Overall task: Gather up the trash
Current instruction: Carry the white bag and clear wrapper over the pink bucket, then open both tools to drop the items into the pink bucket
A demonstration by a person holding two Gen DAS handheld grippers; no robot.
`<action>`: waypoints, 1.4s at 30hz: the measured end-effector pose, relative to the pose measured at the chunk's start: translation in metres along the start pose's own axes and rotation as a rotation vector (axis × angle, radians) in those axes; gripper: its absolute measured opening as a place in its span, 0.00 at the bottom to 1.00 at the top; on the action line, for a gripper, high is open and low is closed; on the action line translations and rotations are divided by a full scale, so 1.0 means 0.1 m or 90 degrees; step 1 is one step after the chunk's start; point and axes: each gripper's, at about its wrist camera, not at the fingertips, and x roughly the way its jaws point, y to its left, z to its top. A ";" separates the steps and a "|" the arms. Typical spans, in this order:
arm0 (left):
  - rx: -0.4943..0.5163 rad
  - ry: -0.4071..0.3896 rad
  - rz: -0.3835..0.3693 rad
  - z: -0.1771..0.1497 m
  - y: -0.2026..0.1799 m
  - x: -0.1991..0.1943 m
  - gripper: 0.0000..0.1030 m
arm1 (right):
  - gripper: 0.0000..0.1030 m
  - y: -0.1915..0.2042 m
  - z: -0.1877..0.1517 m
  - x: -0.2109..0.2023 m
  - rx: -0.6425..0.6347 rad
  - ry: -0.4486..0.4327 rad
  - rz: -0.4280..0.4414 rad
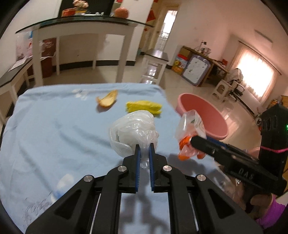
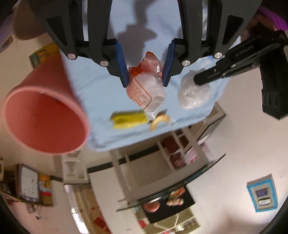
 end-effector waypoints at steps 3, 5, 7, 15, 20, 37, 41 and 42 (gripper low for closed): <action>0.014 -0.002 -0.030 0.11 -0.18 0.09 0.08 | 0.37 -0.17 0.13 -0.11 0.008 -0.029 -0.041; 0.026 -0.006 -0.047 0.19 -0.31 0.16 0.08 | 0.37 -0.32 0.21 -0.18 0.017 -0.048 -0.075; 0.037 -0.004 -0.067 0.28 -0.44 0.25 0.08 | 0.37 -0.48 0.27 -0.24 0.030 -0.061 -0.103; 0.090 0.007 -0.124 0.53 -1.03 0.62 0.08 | 0.38 -0.96 0.44 -0.30 0.055 -0.084 -0.188; 0.110 0.023 -0.134 0.58 -1.26 0.90 0.08 | 0.38 -1.23 0.47 -0.29 0.079 -0.088 -0.211; 0.106 0.084 -0.160 0.63 -1.44 1.52 0.10 | 0.41 -1.66 0.45 -0.18 0.114 -0.084 -0.241; 0.102 0.096 -0.165 0.65 -1.45 1.57 0.31 | 0.45 -1.70 0.44 -0.18 0.124 -0.081 -0.240; 0.099 0.096 -0.168 0.64 -1.44 1.57 0.34 | 0.47 -1.72 0.44 -0.18 0.125 -0.080 -0.240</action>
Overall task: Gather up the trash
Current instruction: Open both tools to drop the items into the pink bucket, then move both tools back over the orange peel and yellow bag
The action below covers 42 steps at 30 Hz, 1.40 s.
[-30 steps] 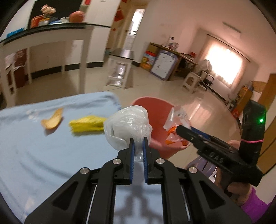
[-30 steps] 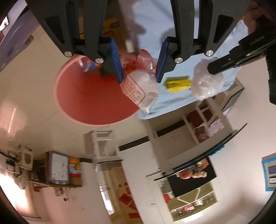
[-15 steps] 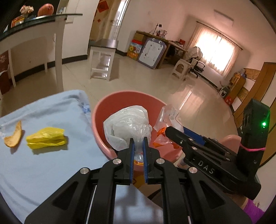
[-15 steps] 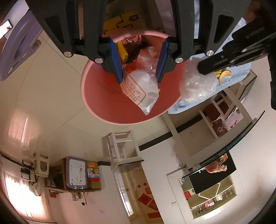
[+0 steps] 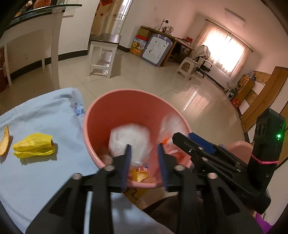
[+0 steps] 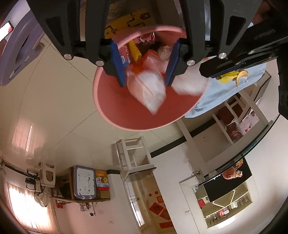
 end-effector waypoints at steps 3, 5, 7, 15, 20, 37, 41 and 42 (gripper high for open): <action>0.001 0.001 0.000 -0.01 0.01 -0.02 0.35 | 0.48 -0.01 0.00 0.00 0.002 0.002 -0.001; 0.002 -0.001 0.001 -0.01 0.00 -0.03 0.35 | 0.48 -0.01 0.00 -0.02 0.002 0.002 0.000; 0.001 -0.003 0.000 -0.02 -0.02 -0.08 0.35 | 0.48 0.00 0.00 -0.04 0.002 0.001 0.001; 0.009 -0.025 0.011 -0.09 -0.04 -0.31 0.35 | 0.50 0.15 -0.09 -0.29 -0.008 -0.008 0.018; 0.005 -0.040 0.020 -0.19 -0.03 -0.54 0.35 | 0.51 0.27 -0.18 -0.46 -0.014 -0.004 0.038; -0.026 -0.084 0.083 -0.66 0.26 -1.32 0.35 | 0.52 1.00 -0.60 -0.84 -0.069 0.011 0.103; -0.043 -0.086 0.098 -0.76 0.38 -1.45 0.35 | 0.52 1.13 -0.68 -0.82 -0.086 0.030 0.114; -0.050 -0.087 0.103 -0.79 0.43 -1.48 0.35 | 0.52 1.15 -0.69 -0.80 -0.089 0.033 0.117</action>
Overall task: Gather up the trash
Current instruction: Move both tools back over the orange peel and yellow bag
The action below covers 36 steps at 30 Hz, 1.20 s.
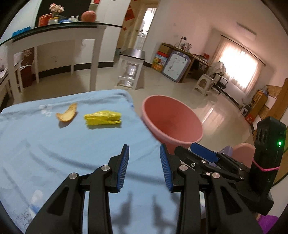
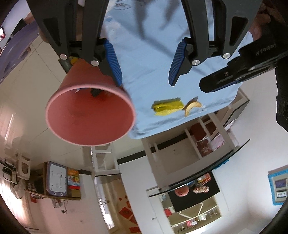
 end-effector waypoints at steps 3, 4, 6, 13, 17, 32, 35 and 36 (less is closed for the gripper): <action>-0.012 0.000 0.011 -0.03 0.12 -0.06 0.35 | 0.52 0.09 -0.03 0.05 -0.014 0.011 0.008; -0.017 0.001 0.016 -0.04 0.17 -0.08 0.35 | 0.52 0.11 -0.03 0.06 -0.017 0.013 0.010; -0.027 0.000 0.027 -0.04 0.26 -0.10 0.35 | 0.52 0.16 -0.04 0.10 -0.025 0.018 0.012; -0.045 -0.002 0.078 -0.01 0.62 -0.15 0.35 | 0.52 0.24 0.03 0.26 -0.042 0.034 0.023; -0.058 0.001 0.107 0.05 0.85 -0.14 0.35 | 0.52 0.29 0.09 0.40 -0.049 0.049 0.036; -0.118 0.014 0.174 0.42 1.41 0.42 0.35 | 0.58 0.51 0.35 0.95 -0.122 0.076 0.080; -0.134 0.015 0.183 0.49 1.51 0.55 0.35 | 0.64 0.57 0.42 1.07 -0.162 0.075 0.079; -0.139 0.016 0.184 0.51 1.53 0.58 0.35 | 0.66 0.60 0.45 1.14 -0.179 0.078 0.076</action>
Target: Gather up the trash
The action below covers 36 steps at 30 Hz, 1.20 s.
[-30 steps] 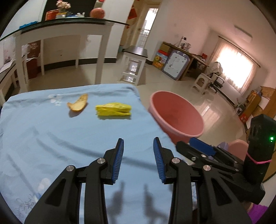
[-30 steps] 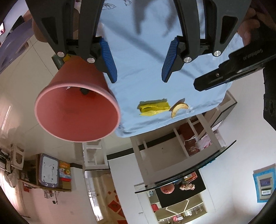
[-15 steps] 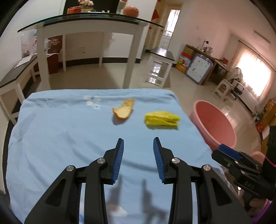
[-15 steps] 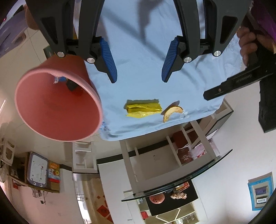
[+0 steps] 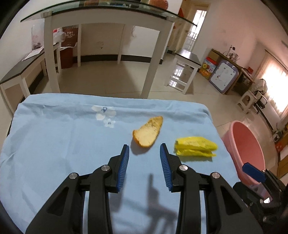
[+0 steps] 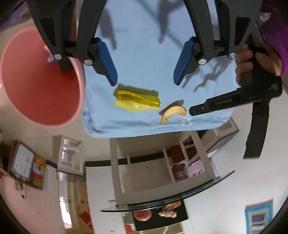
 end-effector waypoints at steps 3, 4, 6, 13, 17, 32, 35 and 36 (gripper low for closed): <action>-0.013 0.007 0.003 0.06 0.04 0.12 0.35 | 0.68 -0.01 0.11 0.19 -0.035 0.020 -0.004; -0.016 0.009 0.003 0.08 0.04 0.15 0.35 | 0.69 -0.01 0.15 0.28 -0.047 0.031 -0.002; -0.020 0.014 0.004 0.12 0.05 0.21 0.35 | 0.69 0.00 0.19 0.43 -0.067 0.049 -0.010; -0.034 0.031 0.000 0.22 0.05 0.36 0.35 | 0.69 0.04 0.31 0.87 -0.123 0.092 -0.038; -0.030 0.036 0.000 0.24 0.05 0.42 0.35 | 0.69 0.03 0.34 1.08 -0.142 0.111 -0.066; -0.018 0.011 -0.013 0.21 -0.02 0.35 0.05 | 0.17 -0.10 0.36 1.12 -0.093 0.140 -0.024; -0.014 0.004 -0.019 0.18 -0.04 0.29 0.05 | 0.15 -0.09 0.31 1.00 -0.078 0.135 -0.013; -0.014 0.003 -0.020 0.18 -0.05 0.27 0.04 | 0.15 -0.09 0.29 0.95 -0.072 0.132 -0.011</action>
